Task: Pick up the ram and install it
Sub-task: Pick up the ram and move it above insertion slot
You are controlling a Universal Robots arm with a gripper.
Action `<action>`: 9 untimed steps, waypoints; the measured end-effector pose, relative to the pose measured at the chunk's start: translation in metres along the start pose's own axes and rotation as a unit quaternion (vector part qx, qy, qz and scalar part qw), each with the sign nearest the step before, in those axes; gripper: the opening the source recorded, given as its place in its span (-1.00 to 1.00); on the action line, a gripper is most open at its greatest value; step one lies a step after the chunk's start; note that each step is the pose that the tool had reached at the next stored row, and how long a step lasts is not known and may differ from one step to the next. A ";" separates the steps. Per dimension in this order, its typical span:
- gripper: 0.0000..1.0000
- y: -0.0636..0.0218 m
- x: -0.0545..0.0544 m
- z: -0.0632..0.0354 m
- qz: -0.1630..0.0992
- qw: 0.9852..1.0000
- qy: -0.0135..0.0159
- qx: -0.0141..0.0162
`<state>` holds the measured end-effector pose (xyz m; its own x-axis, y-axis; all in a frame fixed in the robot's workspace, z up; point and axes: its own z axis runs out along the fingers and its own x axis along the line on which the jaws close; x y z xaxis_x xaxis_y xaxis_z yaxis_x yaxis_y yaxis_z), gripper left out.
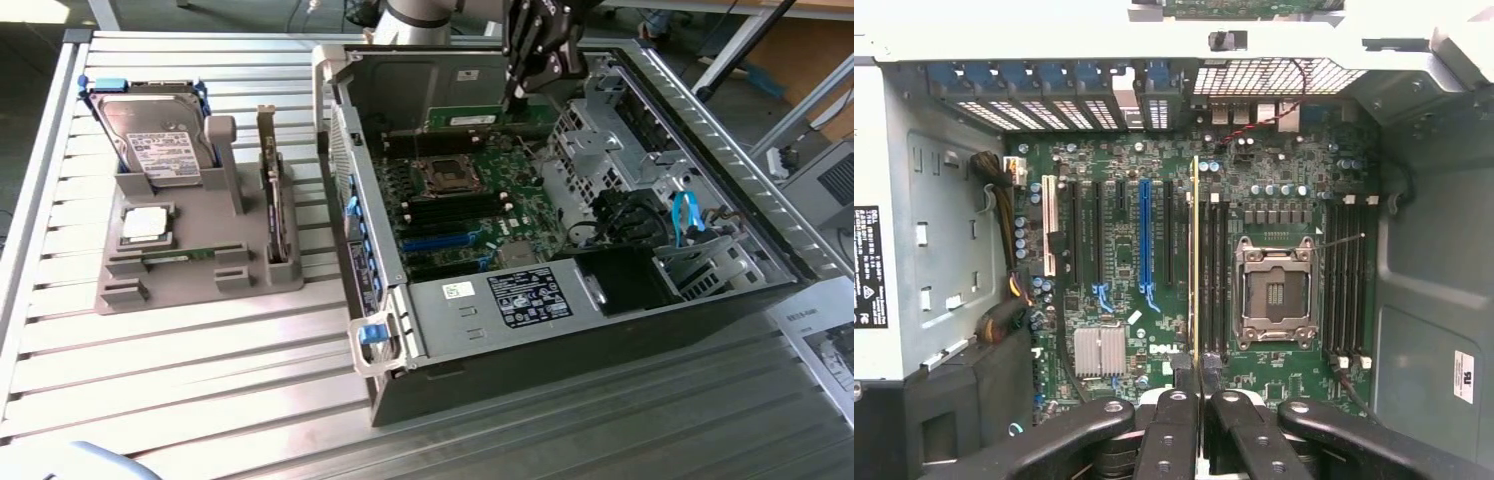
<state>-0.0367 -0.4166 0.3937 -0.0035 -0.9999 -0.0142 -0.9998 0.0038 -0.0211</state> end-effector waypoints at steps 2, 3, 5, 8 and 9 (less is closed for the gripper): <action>-0.76 0.0000 -0.002 0.0000 0.000 1.000 0.000 0.000; -0.76 0.0000 -0.002 0.0000 0.000 1.000 0.000 0.000; -0.76 0.0000 -0.004 0.0000 0.000 1.000 0.000 0.000; -0.76 0.0000 -0.004 0.0000 0.000 1.000 0.000 0.000; -0.76 0.0000 -0.004 0.0001 0.000 1.000 0.000 0.000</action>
<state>-0.0368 -0.4129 0.3937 -0.0036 -0.9999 -0.0143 -0.9998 0.0039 -0.0211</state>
